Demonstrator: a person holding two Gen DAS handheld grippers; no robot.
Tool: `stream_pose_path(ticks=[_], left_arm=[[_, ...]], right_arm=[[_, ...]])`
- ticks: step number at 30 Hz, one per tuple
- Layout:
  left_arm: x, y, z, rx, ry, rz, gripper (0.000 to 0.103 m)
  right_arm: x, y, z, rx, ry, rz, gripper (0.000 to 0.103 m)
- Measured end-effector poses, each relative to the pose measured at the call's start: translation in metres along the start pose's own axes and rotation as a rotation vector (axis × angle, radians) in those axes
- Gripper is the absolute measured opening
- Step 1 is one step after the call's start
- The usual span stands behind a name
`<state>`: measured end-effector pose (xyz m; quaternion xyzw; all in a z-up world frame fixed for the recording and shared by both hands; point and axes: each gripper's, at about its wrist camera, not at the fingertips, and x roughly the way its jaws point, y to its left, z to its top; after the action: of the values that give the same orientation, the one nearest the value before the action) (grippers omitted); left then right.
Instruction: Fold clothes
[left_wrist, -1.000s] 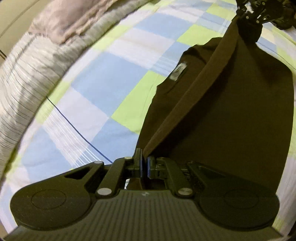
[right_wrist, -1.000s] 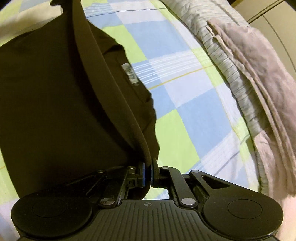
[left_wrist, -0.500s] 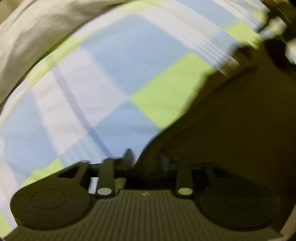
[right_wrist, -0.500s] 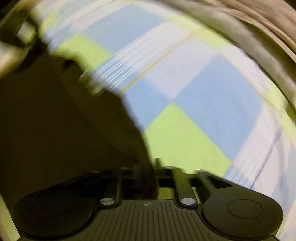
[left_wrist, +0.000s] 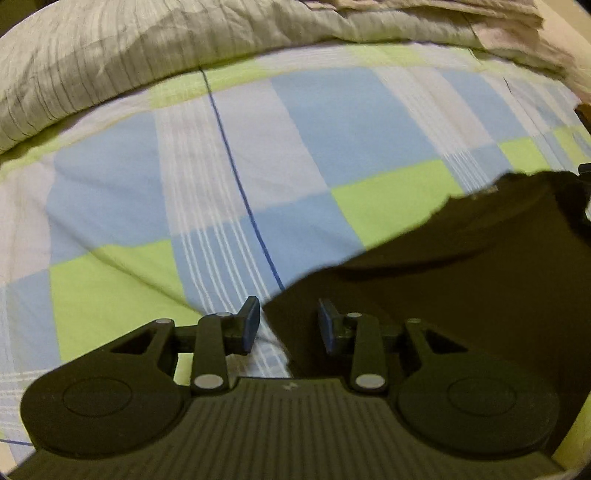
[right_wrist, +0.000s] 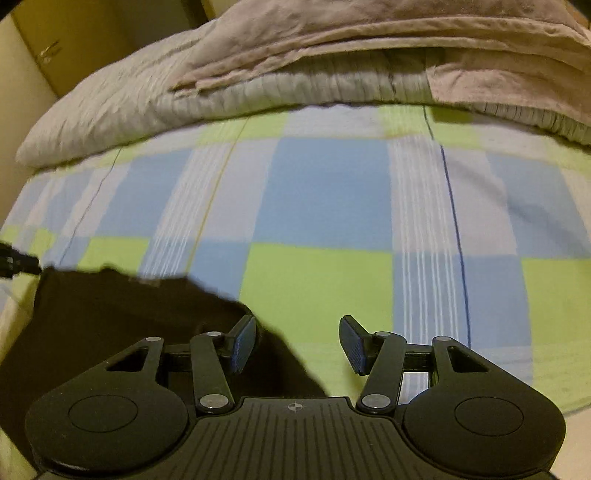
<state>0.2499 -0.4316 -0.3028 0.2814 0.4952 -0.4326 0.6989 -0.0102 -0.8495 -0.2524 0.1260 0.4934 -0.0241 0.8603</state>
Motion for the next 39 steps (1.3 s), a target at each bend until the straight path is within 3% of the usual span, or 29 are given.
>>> stream_pose_path(ticks=[5,8,16,18,21,24,27,30,32,35,39], left_arm=[[0.016,-0.01,-0.004,0.048,0.03,0.0,0.033],[0.029,-0.001,0.003,0.006,0.036,0.006,0.036],[0.007,0.005,0.017,-0.027,-0.048,0.101,0.031],[-0.004,-0.004,0.016,0.002,-0.075,0.088,0.031],[-0.019,-0.023,0.013,0.057,-0.111,0.036,0.03],[-0.017,-0.063,0.007,0.184,-0.092,-0.094,0.03],[0.003,-0.096,0.007,0.283,-0.049,-0.163,0.03],[0.022,-0.108,0.018,0.3,-0.046,-0.172,0.03],[0.03,-0.103,0.03,0.268,-0.064,-0.145,0.03],[0.03,-0.08,0.046,0.182,-0.115,-0.04,0.03],[0.016,-0.059,0.046,0.095,-0.136,0.012,0.03]], right_arm=[[0.005,-0.003,0.004,-0.004,-0.024,-0.093,0.054],[0.008,-0.004,0.006,-0.007,-0.039,-0.149,0.054],[0.003,-0.013,0.013,0.036,-0.105,-0.273,0.054],[-0.012,-0.009,0.011,0.043,-0.133,-0.232,0.054],[-0.026,0.02,-0.004,-0.051,-0.122,-0.087,0.054],[-0.016,0.057,-0.028,-0.184,-0.025,0.085,0.054],[0.013,0.082,-0.044,-0.293,0.085,0.166,0.054],[0.045,0.093,-0.043,-0.324,0.135,0.2,0.054],[0.062,0.097,-0.029,-0.343,0.123,0.192,0.054],[0.073,0.091,-0.003,-0.315,0.023,0.119,0.054],[0.063,0.08,0.009,-0.222,-0.046,0.064,0.054]])
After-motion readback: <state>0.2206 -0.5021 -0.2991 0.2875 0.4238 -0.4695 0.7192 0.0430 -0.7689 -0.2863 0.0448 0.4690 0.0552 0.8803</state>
